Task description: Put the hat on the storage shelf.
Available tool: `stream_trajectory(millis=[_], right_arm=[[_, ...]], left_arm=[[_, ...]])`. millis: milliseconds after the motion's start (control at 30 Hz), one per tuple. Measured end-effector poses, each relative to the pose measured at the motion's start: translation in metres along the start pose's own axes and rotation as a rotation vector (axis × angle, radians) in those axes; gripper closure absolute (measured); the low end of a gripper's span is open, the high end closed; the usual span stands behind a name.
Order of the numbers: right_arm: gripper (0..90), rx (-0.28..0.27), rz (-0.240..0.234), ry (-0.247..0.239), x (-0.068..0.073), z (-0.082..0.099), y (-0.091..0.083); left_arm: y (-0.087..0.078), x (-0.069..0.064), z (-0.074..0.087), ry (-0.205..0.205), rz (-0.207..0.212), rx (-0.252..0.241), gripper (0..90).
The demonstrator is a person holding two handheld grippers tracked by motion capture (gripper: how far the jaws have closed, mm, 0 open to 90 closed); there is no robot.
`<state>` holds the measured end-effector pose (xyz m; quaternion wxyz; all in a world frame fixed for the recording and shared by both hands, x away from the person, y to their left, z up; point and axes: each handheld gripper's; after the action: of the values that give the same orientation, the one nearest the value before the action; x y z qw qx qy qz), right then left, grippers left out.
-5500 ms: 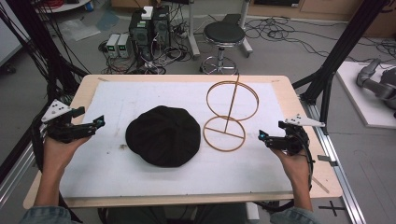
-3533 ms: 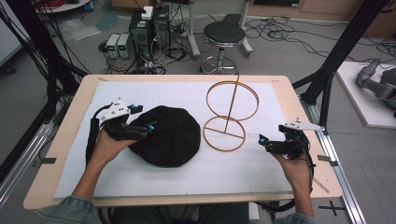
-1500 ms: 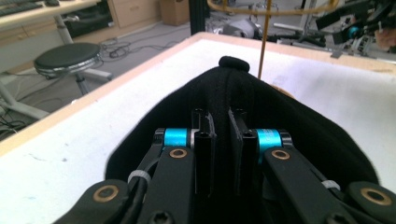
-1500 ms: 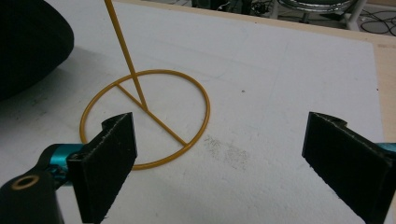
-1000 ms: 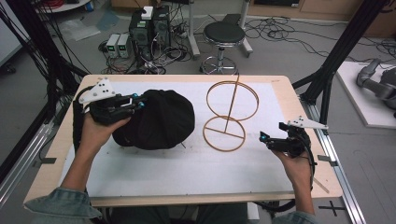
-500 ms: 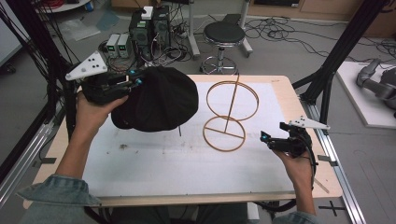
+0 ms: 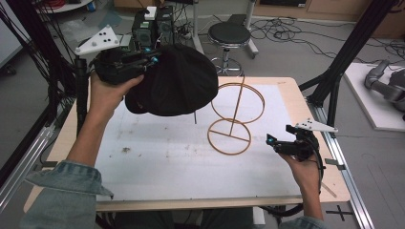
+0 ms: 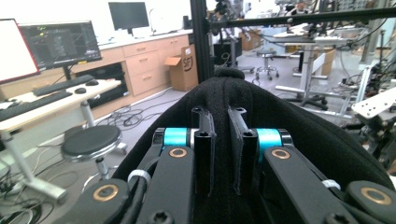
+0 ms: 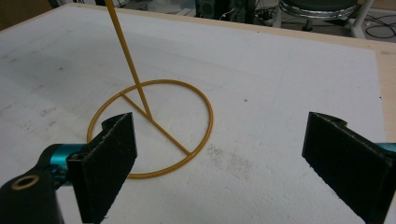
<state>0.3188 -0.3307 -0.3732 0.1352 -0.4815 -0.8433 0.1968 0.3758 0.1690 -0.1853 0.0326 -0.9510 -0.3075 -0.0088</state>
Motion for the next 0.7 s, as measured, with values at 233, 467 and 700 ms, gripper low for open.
stream_trajectory(millis=[233, 467, 700], right_arm=[[9.8, -0.003, -0.001, 0.007, 0.0, 0.0, -0.001], [9.8, -0.001, -0.005, 0.002, 0.001, 0.0, 0.0], [9.8, 0.001, -0.005, -0.002, 0.001, 0.0, 0.0]], left_arm=[[0.025, -0.008, -0.01, -0.018, 0.05, -0.03, 82.1], [0.045, -0.015, -0.015, -0.03, 0.078, -0.031, 82.1], [0.071, -0.021, -0.009, -0.044, 0.11, -0.016, 82.0]])
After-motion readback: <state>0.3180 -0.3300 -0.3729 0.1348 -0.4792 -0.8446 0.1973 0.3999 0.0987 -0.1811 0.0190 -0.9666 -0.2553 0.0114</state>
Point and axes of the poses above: each handheld gripper's, and its own axes: y roughly forward along the jaws, z roughly out of its underside, x roughly to its left, and after that the axes turned 3 degrees about -y, right-handed
